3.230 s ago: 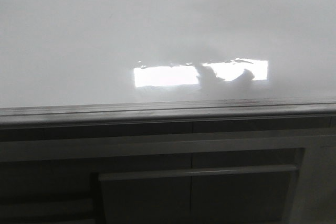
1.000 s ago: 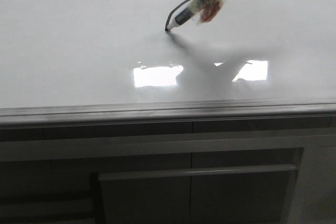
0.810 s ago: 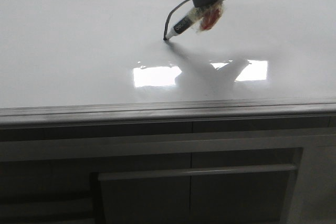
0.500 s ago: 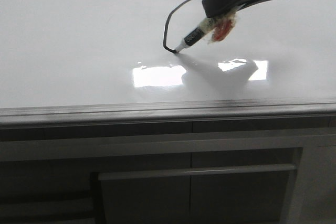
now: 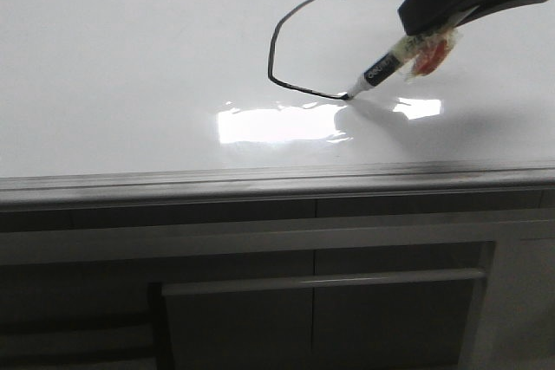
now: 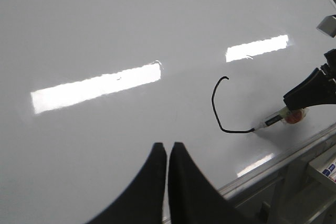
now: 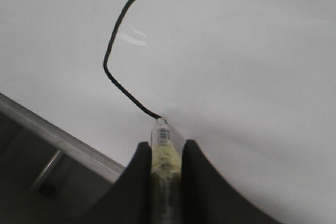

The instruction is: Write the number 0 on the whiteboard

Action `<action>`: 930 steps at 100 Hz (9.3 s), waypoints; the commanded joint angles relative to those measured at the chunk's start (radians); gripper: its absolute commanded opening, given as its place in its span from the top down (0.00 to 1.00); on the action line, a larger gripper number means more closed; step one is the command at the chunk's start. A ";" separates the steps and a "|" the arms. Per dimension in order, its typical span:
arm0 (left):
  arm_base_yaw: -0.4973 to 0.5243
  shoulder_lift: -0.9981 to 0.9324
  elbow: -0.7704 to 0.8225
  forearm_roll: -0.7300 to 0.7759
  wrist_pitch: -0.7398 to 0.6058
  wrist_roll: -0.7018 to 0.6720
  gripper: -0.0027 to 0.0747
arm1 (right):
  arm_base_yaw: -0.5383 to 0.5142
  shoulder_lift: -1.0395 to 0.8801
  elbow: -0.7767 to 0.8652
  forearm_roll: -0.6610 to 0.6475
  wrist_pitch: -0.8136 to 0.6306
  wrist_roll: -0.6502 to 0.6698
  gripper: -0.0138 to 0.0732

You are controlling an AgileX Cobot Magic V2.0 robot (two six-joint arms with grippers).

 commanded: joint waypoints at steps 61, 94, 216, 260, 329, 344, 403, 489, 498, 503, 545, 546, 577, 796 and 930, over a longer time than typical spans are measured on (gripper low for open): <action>0.003 0.013 -0.024 -0.013 -0.085 -0.009 0.99 | -0.103 -0.011 -0.006 -0.200 -0.193 0.026 0.89; 0.003 0.013 -0.024 -0.013 -0.085 -0.009 0.99 | -0.152 -0.011 -0.007 -0.207 -0.193 0.028 0.89; 0.003 0.013 -0.024 -0.013 -0.129 -0.009 0.99 | -0.080 0.078 -0.238 -0.205 -0.171 0.053 0.89; 0.003 0.013 -0.024 -0.013 -0.129 -0.009 0.99 | 0.039 0.158 -0.269 -0.197 -0.172 0.059 0.89; 0.003 0.013 -0.024 -0.013 -0.130 -0.009 0.99 | 0.114 0.217 -0.281 -0.192 -0.103 0.062 0.89; 0.003 0.013 -0.024 -0.013 -0.130 -0.009 0.99 | 0.120 0.219 -0.281 -0.193 -0.060 0.062 0.89; 0.003 0.013 -0.024 -0.096 -0.151 -0.009 0.99 | 0.133 0.044 -0.504 -0.203 0.144 0.043 0.90; 0.001 0.627 -0.432 -1.042 0.315 1.148 0.46 | 0.463 -0.226 -0.295 0.009 0.300 -0.234 0.90; 0.001 0.647 -0.455 -1.064 0.315 1.148 0.46 | 0.518 -0.207 -0.295 0.009 0.295 -0.237 0.90; 0.001 0.652 -0.460 -1.072 0.320 1.148 0.46 | 0.545 -0.194 -0.295 0.009 0.287 -0.237 0.90; 0.001 0.719 -0.466 -1.063 0.437 1.148 0.47 | 0.620 -0.157 -0.298 0.036 0.162 -0.237 0.90; 0.001 0.719 -0.466 -1.061 0.437 1.148 0.47 | 0.620 -0.157 -0.298 0.036 0.160 -0.237 0.90; 0.001 0.749 -0.466 -1.013 0.422 1.146 0.64 | 0.620 -0.157 -0.298 0.063 0.160 -0.237 0.90; 0.123 0.917 -0.344 -1.418 -0.647 1.061 0.46 | 0.150 -0.653 0.045 -0.048 0.056 -0.119 0.92; 0.166 0.273 0.016 -0.857 -0.360 1.064 0.99 | 0.150 -0.835 0.516 -0.009 -0.518 -0.119 0.92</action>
